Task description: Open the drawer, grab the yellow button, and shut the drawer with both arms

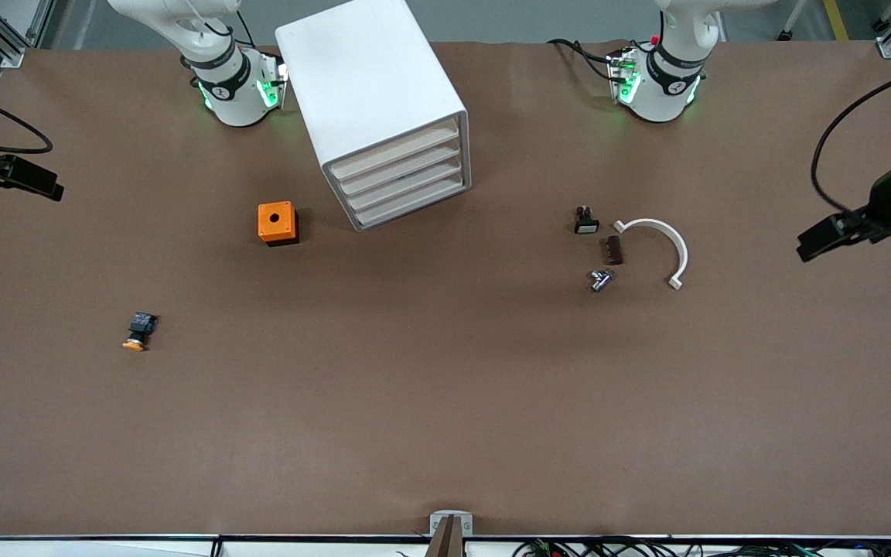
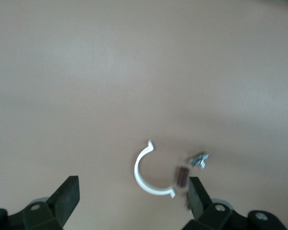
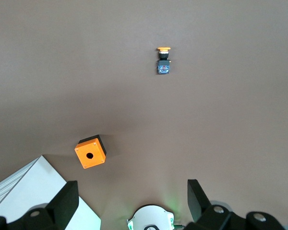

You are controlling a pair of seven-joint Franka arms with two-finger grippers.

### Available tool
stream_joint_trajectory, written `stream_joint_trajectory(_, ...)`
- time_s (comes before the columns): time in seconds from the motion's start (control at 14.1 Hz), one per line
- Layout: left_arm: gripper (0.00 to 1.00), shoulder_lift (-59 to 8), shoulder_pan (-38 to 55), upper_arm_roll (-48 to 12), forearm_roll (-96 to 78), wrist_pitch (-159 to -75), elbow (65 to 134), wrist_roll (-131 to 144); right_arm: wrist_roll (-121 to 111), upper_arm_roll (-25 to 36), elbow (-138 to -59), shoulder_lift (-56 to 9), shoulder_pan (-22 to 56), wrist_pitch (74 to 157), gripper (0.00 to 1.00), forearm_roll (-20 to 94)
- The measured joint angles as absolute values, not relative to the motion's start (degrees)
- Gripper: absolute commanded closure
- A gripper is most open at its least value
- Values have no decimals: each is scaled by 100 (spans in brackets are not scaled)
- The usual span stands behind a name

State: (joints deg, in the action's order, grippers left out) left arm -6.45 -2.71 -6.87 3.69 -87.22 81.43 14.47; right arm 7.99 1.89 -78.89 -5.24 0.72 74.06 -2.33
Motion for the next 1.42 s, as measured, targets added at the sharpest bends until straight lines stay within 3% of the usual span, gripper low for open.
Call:
stream_joint_trajectory(0.57, 0, 475, -247, -578, 134, -8643, 9202, 1036, 703, 190, -8382, -157, 35, 7983, 0, -69)
stream_joint_trajectory(1.42, 0, 508, -153, -814, 124, -8645, 9345, 901, -14, 418, -9352, 834, -232, 8291, 0, 34)
